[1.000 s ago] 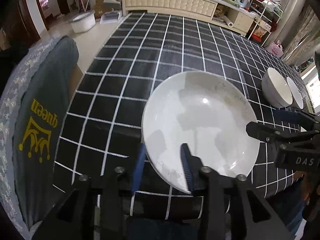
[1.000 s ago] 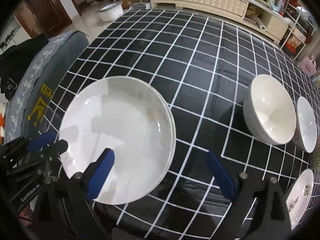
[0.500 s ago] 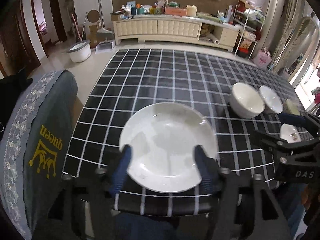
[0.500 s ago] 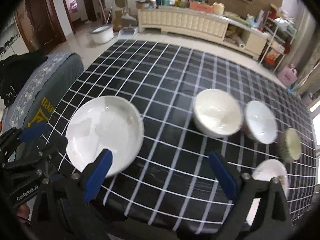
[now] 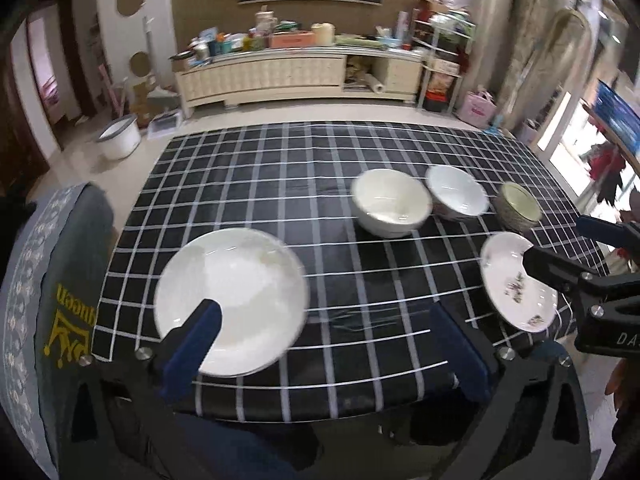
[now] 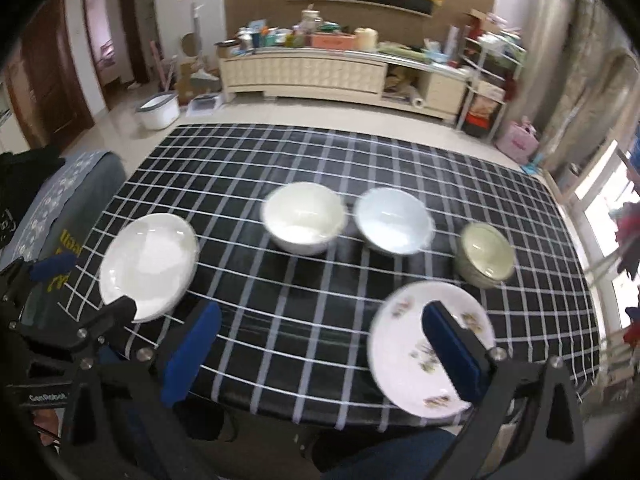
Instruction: Organize plates and bowls
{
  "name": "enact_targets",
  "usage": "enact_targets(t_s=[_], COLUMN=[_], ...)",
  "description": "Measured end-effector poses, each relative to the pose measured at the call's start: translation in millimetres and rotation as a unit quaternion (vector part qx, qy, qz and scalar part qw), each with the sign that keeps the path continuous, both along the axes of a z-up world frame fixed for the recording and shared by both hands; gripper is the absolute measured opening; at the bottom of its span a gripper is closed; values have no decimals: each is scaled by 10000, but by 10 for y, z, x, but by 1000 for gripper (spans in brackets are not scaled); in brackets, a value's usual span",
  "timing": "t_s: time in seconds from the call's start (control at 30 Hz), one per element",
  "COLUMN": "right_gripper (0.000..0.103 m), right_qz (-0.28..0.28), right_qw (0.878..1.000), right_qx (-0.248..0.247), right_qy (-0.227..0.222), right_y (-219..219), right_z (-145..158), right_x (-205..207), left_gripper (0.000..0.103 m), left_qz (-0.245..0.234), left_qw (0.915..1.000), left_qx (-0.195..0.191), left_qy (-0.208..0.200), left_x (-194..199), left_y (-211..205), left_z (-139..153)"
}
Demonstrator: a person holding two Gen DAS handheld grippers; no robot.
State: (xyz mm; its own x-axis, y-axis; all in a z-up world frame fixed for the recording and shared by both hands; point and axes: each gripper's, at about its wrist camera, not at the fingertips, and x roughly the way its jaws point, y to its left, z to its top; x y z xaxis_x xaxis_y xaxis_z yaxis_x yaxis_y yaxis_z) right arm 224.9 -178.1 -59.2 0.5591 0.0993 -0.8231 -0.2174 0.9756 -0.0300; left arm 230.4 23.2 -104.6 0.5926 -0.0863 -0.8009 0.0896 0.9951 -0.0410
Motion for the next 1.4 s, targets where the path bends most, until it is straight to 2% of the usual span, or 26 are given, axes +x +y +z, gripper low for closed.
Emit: enact_targets(t_s=[0.3,0.43,0.6,0.67,0.9,1.07,1.17,1.2,1.23,1.27,1.33,1.37,1.4], right_gripper=[102,102,102,102,102,102,102,102,102,101,89,81,79], right_qz=[-624,-943,-1182,-1242,-1289,-1303,-1330,-1320,-1311,-1303,-1278,-1276,-1292], right_qw=[9980,9953,9915,9898,9858,9822,9799,9792,9782,9776,9767,9764,9756], right_qx=[7,-66,10,36,116,368,368,375,396,414,326,250,201], right_qy=[62,200,551,702,1066,1302,1442,1496,1563,1598,1693,1723,1766], right_y=[-828,-1210,-1604,-1736,-1969,-2096,-2162,-2168,-2177,-2182,-2185,-2185,-2195], right_z=[-24,-111,-342,-449,-750,-995,-1119,-1164,-1217,-1249,-1317,-1345,-1374], right_x=[-81,-46,37,68,222,304,375,395,411,421,440,451,462], left_gripper=[103,103,103,103,103,103,102,97,86,79,47,43,40], left_qz=[-747,-985,-1048,-1081,-1057,-1052,-1103,-1148,-1180,-1201,-1266,-1278,-1291], left_qw=[9971,9940,9924,9908,9872,9834,9821,9816,9806,9795,9745,9723,9707], left_qx=[108,-39,89,87,157,-32,63,107,149,188,187,156,136], left_qy=[61,481,635,813,1186,1478,1523,1524,1555,1607,1845,1949,2023], left_x=[136,285,448,527,789,981,1056,1078,1108,1125,1189,1209,1226], left_y=[-901,-1227,-1526,-1640,-1887,-1969,-2034,-2064,-2091,-2105,-2147,-2161,-2178], left_z=[-5,-103,-262,-366,-698,-954,-1071,-1115,-1160,-1198,-1329,-1385,-1438])
